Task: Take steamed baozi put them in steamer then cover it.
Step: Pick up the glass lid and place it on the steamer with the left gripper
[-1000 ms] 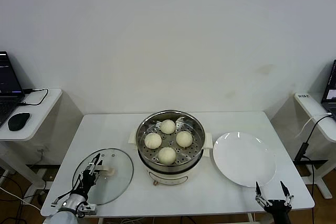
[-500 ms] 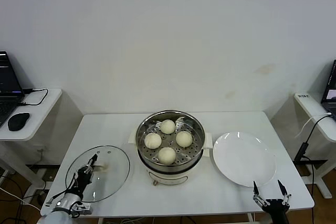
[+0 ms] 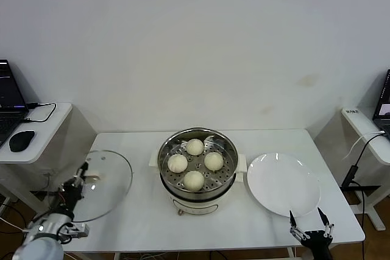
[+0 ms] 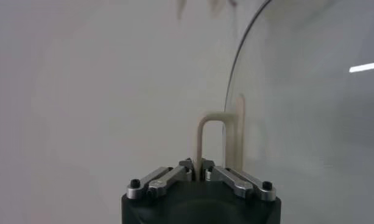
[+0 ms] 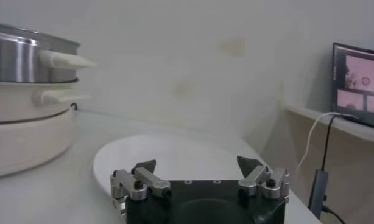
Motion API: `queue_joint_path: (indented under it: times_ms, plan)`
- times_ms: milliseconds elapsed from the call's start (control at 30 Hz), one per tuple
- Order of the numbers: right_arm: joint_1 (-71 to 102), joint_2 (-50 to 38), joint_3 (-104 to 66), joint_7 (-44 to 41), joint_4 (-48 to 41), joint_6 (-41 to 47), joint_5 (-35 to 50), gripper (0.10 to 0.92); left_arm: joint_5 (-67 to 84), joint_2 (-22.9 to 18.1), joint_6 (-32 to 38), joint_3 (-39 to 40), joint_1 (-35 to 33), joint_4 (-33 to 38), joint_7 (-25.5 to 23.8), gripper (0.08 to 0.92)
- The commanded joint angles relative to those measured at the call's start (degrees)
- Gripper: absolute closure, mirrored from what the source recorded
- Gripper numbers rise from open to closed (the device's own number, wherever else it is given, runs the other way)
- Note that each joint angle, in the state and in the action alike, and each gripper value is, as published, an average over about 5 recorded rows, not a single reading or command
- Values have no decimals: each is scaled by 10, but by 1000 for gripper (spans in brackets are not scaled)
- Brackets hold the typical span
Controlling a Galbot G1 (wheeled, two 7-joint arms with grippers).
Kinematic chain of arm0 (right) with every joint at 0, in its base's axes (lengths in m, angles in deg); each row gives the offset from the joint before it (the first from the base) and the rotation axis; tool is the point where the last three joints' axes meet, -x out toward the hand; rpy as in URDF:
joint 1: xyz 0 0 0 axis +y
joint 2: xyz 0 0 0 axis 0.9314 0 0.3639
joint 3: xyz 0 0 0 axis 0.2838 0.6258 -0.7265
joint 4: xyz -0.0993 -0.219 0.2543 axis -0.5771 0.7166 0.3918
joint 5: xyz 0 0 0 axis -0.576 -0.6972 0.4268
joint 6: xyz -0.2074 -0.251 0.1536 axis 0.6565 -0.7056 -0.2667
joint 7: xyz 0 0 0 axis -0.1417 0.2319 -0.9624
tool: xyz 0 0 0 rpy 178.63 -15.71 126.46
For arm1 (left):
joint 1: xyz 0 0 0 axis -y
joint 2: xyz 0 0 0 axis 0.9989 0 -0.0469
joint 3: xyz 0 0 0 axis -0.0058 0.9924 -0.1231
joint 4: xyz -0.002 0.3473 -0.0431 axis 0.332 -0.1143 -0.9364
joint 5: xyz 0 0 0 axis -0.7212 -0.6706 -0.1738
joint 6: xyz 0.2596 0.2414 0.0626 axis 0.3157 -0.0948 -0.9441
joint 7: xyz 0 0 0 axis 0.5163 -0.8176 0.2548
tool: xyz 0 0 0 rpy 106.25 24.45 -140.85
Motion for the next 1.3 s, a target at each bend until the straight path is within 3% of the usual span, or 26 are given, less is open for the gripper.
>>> queue_joint_path:
  times_ms: [33, 200, 367, 533, 800, 1033, 1300]
  plan:
    - [5, -2, 14, 0, 18, -1, -9, 203, 128, 60, -152, 14, -5, 182, -81, 853]
    - [0, 2, 23, 1, 17, -2, -26, 203, 172, 96, -197, 109, 43, 215, -66, 853]
    - [-7, 10, 32, 5, 10, -5, -42, 203, 140, 98, -209, 207, 119, 191, -50, 853]
    - [-12, 23, 34, 17, 9, -5, -69, 203, 100, 58, -247, 304, 186, 155, -78, 853]
    - [-15, 37, 33, 47, -10, -11, -135, 203, -31, -29, -316, 409, 277, 111, -176, 853]
    - [-22, 43, 37, 55, -24, -13, -154, 203, -106, -68, -350, 449, 320, 90, -241, 853]
    - [-24, 45, 37, 57, -33, -18, -166, 203, -165, -113, -356, 477, 336, 80, -275, 853]
